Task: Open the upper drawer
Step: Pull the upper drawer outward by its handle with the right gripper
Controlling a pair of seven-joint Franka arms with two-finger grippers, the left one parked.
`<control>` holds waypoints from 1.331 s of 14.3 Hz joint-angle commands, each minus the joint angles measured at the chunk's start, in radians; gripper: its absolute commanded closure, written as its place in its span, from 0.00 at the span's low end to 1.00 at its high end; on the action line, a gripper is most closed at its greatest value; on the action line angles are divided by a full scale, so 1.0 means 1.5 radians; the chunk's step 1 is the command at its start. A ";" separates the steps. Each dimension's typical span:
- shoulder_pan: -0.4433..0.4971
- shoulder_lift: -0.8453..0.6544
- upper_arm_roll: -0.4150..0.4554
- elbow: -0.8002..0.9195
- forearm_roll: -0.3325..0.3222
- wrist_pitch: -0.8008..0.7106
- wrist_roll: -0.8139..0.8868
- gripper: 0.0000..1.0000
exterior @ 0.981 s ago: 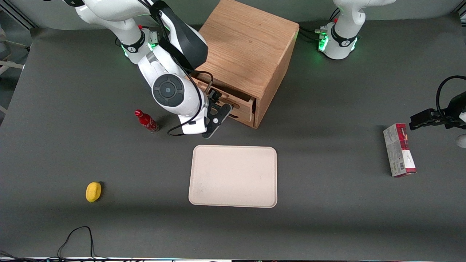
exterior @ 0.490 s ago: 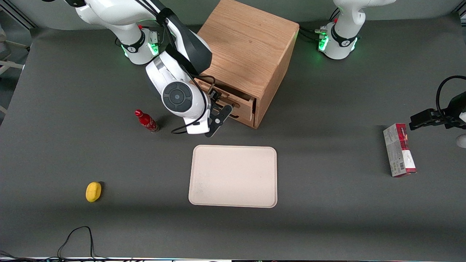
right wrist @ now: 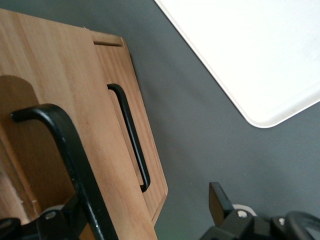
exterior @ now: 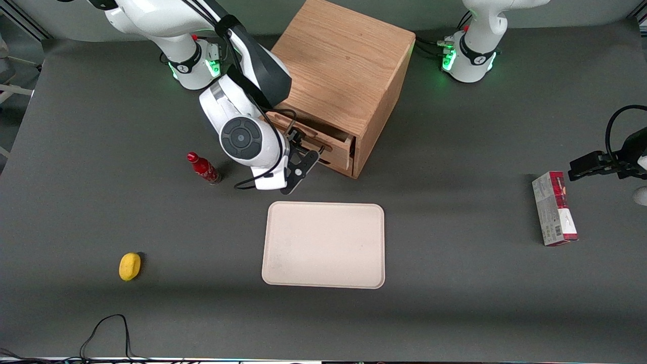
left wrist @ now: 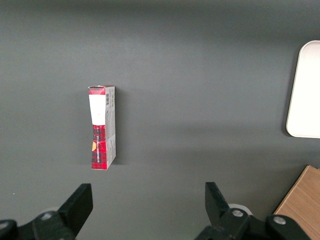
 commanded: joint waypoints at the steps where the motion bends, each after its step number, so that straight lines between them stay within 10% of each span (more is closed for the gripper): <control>1: -0.006 -0.003 -0.001 0.000 0.000 0.031 -0.046 0.00; 19: -0.071 0.052 -0.003 0.073 -0.019 0.043 -0.136 0.00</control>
